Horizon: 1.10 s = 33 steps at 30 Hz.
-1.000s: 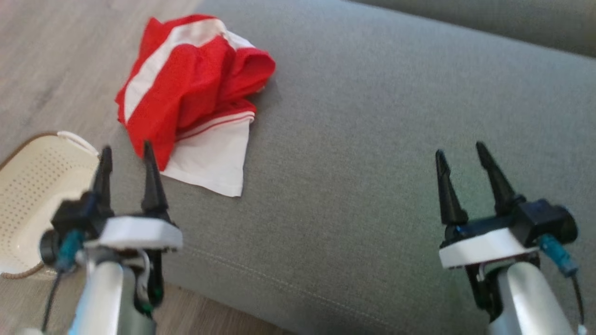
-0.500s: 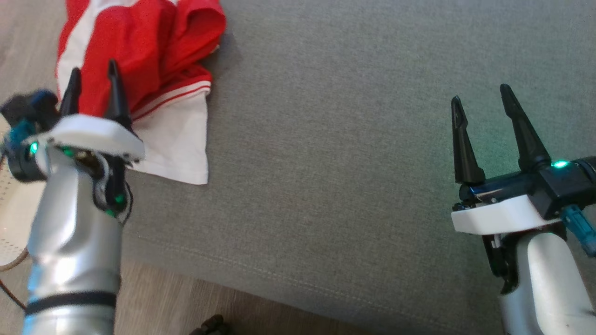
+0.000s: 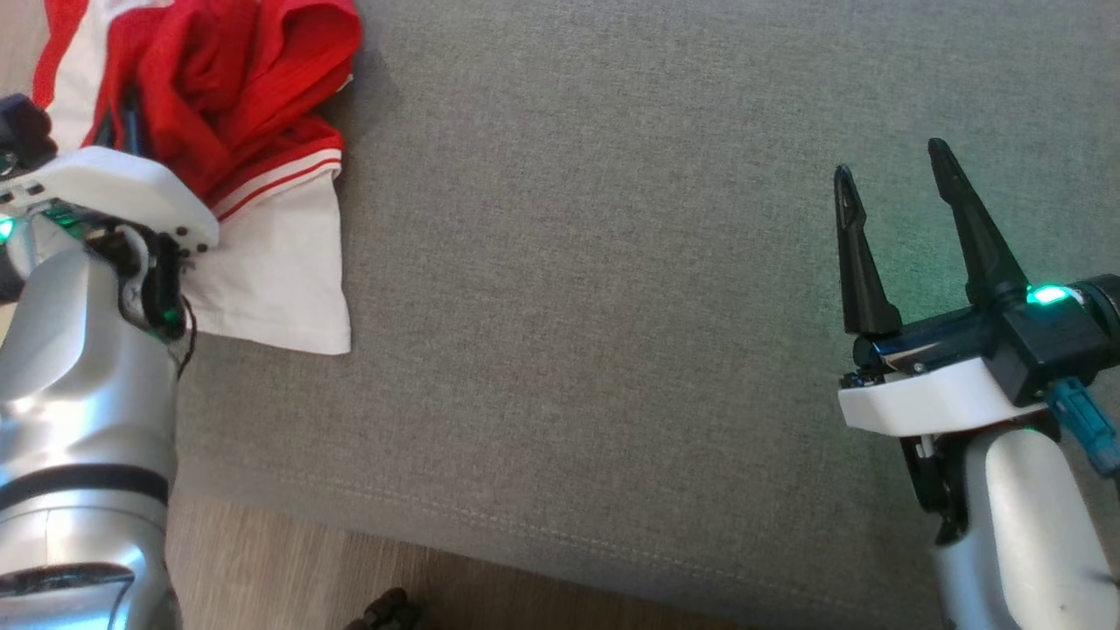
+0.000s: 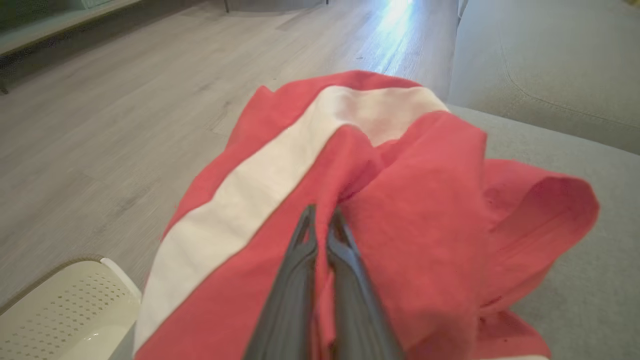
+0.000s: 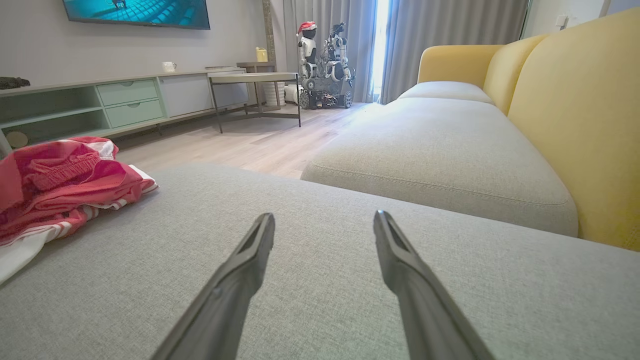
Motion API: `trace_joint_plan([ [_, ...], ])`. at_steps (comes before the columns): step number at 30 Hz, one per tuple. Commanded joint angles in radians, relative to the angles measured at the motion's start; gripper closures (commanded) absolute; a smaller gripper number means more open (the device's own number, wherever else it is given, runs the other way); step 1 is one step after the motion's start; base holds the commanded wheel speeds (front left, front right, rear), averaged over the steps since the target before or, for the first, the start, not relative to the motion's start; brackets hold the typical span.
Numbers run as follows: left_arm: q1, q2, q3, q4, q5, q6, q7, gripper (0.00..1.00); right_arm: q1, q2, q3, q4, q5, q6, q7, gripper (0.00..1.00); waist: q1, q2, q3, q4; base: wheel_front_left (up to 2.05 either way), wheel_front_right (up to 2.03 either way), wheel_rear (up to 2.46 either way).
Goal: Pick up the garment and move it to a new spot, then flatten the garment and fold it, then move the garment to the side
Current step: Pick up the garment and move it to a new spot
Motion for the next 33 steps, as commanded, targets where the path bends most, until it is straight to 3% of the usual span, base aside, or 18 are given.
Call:
trace_joint_plan([
  [1, -0.037, 0.062, 0.026, -0.017, 0.004, 0.010, -0.023, 1.00, -0.016, -0.002, 0.027, -0.034, -0.002, -0.001, -0.002, 0.00, -0.0001, 0.0000, -0.002, -0.002, 0.00, 0.00, 0.00],
  [8, -0.056, 0.074, 0.034, -0.070, 0.018, 0.029, -0.092, 1.00, -0.011, -0.002, 0.018, -0.002, 0.013, -0.001, -0.025, 0.00, -0.0001, 0.0000, -0.047, -0.007, 0.00, 0.00, 0.00],
  [18, -0.005, 0.059, 0.041, -0.398, 0.077, 0.037, -0.095, 1.00, -0.003, -0.002, 0.026, 0.069, 0.076, -0.001, -0.084, 0.00, -0.0001, 0.0000, -0.160, -0.048, 0.00, 0.00, 0.00],
  [25, 0.019, 0.057, -0.046, -0.526, 0.144, 0.018, -0.082, 1.00, 0.002, -0.002, 0.026, 0.111, 0.127, -0.001, -0.124, 0.00, -0.0001, 0.0000, -0.224, -0.122, 0.00, 0.00, 0.00],
  [33, 0.092, 0.078, -0.170, -0.631, 0.244, 0.007, 0.016, 1.00, 0.002, -0.002, 0.029, 0.131, 0.172, -0.001, -0.153, 0.00, -0.0001, 0.0000, -0.259, -0.255, 0.00, 0.00, 0.00],
])
